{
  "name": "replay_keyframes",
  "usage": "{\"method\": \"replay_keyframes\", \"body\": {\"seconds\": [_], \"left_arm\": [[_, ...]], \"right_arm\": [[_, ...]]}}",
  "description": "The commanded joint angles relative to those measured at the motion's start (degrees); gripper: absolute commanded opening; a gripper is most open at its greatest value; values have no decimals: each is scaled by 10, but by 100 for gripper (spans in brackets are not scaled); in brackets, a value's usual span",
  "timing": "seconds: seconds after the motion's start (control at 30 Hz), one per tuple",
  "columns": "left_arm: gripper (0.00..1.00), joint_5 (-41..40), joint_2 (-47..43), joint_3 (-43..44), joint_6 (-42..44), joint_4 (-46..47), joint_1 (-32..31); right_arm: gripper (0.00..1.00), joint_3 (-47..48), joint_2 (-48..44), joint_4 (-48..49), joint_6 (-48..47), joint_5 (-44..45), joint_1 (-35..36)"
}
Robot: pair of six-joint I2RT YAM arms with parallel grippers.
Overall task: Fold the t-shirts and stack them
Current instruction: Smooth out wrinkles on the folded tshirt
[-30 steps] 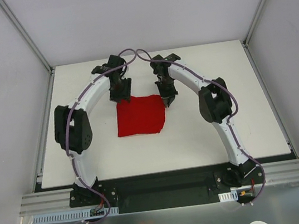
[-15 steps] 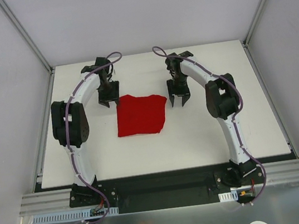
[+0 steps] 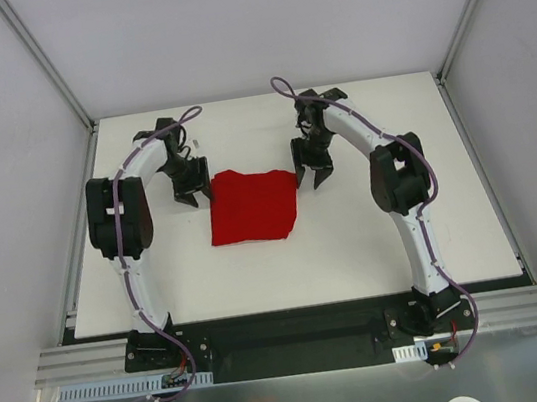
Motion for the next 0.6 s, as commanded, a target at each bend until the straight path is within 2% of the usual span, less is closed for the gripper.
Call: {"method": "replay_keyframes", "body": {"seconds": [0.0, 0.33, 0.57], "left_arm": [[53, 47, 9, 0, -2, 4, 19], [59, 147, 62, 24, -13, 5, 23], [61, 159, 65, 31, -13, 5, 23]], "right_arm": [[53, 44, -48, 2, 2, -39, 2], [52, 67, -36, 25, 17, -104, 14], [51, 76, -10, 32, 24, -138, 46]]}}
